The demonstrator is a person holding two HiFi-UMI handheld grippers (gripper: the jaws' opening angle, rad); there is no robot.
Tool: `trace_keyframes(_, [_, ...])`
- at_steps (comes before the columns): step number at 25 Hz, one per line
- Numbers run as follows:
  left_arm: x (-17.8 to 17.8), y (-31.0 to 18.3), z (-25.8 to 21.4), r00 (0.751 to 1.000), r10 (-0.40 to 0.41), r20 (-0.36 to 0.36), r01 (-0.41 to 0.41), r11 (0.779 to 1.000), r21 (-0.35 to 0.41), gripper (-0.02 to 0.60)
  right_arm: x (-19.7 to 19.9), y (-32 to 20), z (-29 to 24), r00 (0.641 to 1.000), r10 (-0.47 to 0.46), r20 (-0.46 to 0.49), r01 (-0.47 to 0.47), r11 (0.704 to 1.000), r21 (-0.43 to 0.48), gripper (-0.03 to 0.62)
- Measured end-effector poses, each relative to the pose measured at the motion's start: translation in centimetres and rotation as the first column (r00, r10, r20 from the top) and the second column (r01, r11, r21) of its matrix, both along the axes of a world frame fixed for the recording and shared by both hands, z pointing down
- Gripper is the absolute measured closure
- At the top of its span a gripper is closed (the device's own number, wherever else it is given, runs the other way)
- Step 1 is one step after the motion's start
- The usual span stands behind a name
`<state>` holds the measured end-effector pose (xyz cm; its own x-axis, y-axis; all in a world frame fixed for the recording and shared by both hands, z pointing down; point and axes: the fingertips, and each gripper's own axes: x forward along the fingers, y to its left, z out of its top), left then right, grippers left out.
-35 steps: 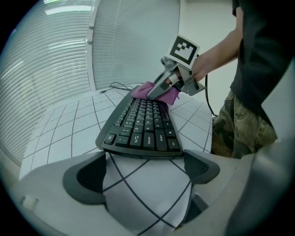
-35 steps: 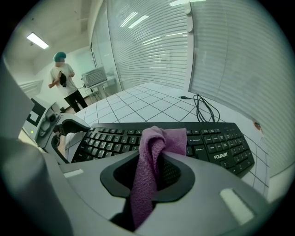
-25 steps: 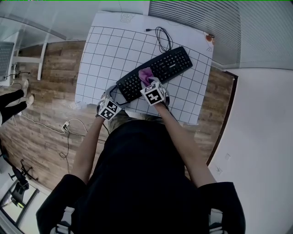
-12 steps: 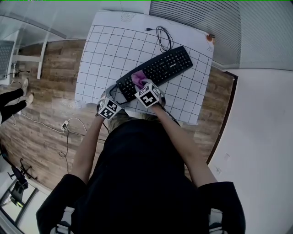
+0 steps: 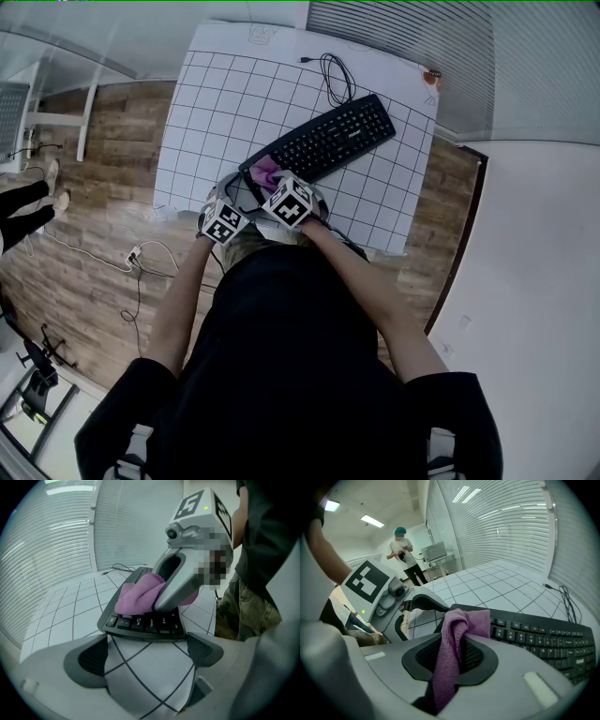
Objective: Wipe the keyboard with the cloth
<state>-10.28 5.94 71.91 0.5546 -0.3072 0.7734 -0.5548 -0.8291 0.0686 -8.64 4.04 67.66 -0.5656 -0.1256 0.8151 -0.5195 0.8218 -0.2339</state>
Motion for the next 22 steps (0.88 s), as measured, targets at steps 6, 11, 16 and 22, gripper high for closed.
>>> trace_keyframes(6, [0.0,0.0,-0.1,1.0,-0.002,0.003,0.002,1.0,-0.002,0.077,-2.7,2.3,-0.3,0.991,-0.121,0.054,0.124,0.991,-0.049,0.505])
trace_keyframes(11, [0.1,0.1,0.0,1.0,0.001,0.001,-0.001,1.0,-0.001,0.075,-4.2,4.0,-1.2,0.972,-0.202,0.118,0.211,0.975,-0.067,0.507])
trace_keyframes(16, [0.0,0.0,-0.1,1.0,0.0,0.004,0.0,1.0,-0.003,0.075,-0.3,-0.9,-5.5,0.957,0.014,0.288,0.005,0.998,-0.065,0.503])
trace_keyframes(22, [0.0,-0.1,0.0,1.0,-0.001,0.004,0.001,1.0,-0.002,0.075,16.1,-11.1,-7.1,0.907,0.331,0.261,-0.354,0.934,0.042,0.503])
